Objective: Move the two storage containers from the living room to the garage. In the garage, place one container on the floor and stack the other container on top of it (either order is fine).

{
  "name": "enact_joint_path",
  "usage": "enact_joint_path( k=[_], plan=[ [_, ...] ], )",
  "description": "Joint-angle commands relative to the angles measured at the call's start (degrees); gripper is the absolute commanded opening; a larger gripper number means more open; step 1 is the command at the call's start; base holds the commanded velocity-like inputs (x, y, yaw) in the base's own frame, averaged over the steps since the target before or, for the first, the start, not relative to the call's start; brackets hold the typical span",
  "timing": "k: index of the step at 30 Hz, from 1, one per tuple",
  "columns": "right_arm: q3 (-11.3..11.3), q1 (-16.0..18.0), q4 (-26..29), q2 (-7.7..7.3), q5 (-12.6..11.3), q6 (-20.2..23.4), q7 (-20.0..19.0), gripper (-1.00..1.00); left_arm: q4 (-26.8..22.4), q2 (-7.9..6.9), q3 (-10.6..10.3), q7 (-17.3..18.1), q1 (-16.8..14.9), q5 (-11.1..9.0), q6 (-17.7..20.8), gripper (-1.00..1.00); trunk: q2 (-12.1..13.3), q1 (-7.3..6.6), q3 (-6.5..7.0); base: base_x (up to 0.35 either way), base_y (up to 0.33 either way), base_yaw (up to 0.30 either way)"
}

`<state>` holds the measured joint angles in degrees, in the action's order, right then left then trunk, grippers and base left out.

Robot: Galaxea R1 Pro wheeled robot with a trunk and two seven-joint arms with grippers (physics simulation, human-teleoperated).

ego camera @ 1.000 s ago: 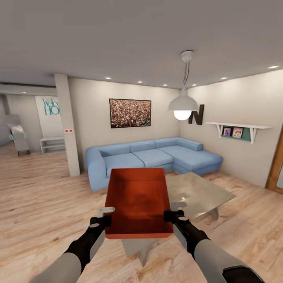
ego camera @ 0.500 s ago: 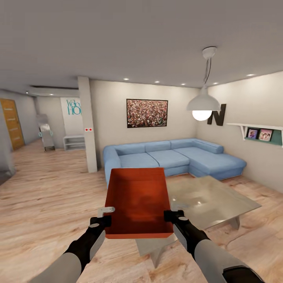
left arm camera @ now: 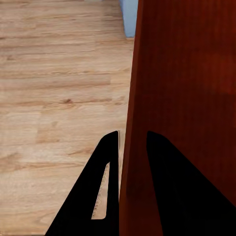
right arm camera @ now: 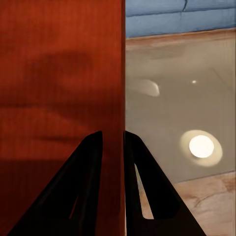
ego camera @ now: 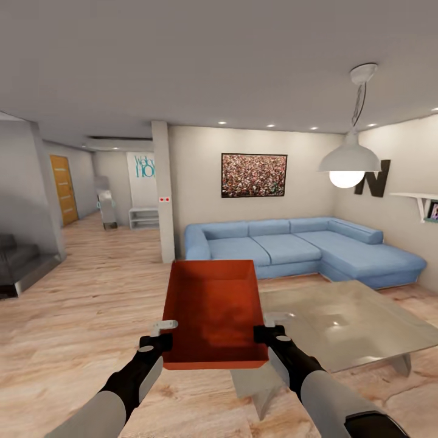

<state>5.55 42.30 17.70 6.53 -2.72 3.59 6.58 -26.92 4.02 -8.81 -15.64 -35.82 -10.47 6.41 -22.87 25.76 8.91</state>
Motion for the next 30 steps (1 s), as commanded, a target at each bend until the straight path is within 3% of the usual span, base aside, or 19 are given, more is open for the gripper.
enact_joint_path(
  k=[1,30],
  plan=[
    [0.34,-0.02,0.23,-0.11,0.37,0.37,0.36,-1.00,-0.07,-0.68,4.06,-0.97,-0.06,0.01,0.39,-1.00,-0.05,0.02,-0.02,0.000,0.000,0.280],
    [0.34,-0.02,0.23,-0.11,0.43,0.37,0.36,-1.00,-0.07,-0.51,4.15,-1.14,-0.05,0.01,0.45,-1.00,-0.05,0.02,-0.02,0.000,0.000,0.280]
  ],
)
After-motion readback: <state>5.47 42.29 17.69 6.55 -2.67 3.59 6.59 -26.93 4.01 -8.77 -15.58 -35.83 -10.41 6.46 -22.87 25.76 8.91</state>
